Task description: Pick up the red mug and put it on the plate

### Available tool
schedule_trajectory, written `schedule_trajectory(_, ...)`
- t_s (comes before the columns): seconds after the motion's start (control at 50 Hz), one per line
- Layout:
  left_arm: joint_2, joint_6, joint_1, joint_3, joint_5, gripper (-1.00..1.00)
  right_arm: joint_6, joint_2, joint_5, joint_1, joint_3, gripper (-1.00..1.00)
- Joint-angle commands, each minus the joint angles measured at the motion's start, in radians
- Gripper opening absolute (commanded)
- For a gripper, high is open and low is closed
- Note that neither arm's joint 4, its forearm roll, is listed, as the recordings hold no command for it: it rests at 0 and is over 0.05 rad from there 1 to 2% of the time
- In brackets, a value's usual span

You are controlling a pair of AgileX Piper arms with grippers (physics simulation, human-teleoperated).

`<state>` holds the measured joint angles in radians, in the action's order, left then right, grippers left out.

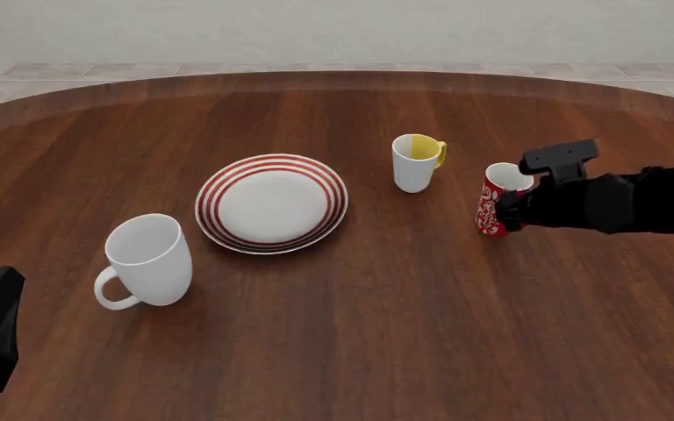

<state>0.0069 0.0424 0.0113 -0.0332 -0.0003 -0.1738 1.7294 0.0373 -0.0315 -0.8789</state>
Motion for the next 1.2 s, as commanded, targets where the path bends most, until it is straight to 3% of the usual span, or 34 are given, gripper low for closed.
schedule_trajectory(0.02, 0.0, 0.003, 0.0, -0.002, 0.002, 1.0, -0.003, 0.013, 0.001, -0.004, -0.002, 1.0)
schedule_trajectory(0.36, 0.002, 0.008, 0.002, 0.005, -0.007, 1.0, -0.011, 0.016, 0.002, -0.003, 0.004, 1.0)
schedule_trajectory(0.38, 0.002, 0.008, 0.002, 0.005, -0.008, 1.0, -0.02, 0.013, 0.003, -0.001, 0.004, -1.0)
schedule_trajectory(0.88, 0.002, 0.009, 0.002, 0.003, -0.005, 1.0, -0.036, -0.019, -0.005, -0.004, 0.005, -1.0)
schedule_trajectory(1.2, -0.005, 0.006, 0.0, 0.009, -0.006, 1.0, -0.08, -0.144, -0.114, -0.005, -0.072, -1.0)
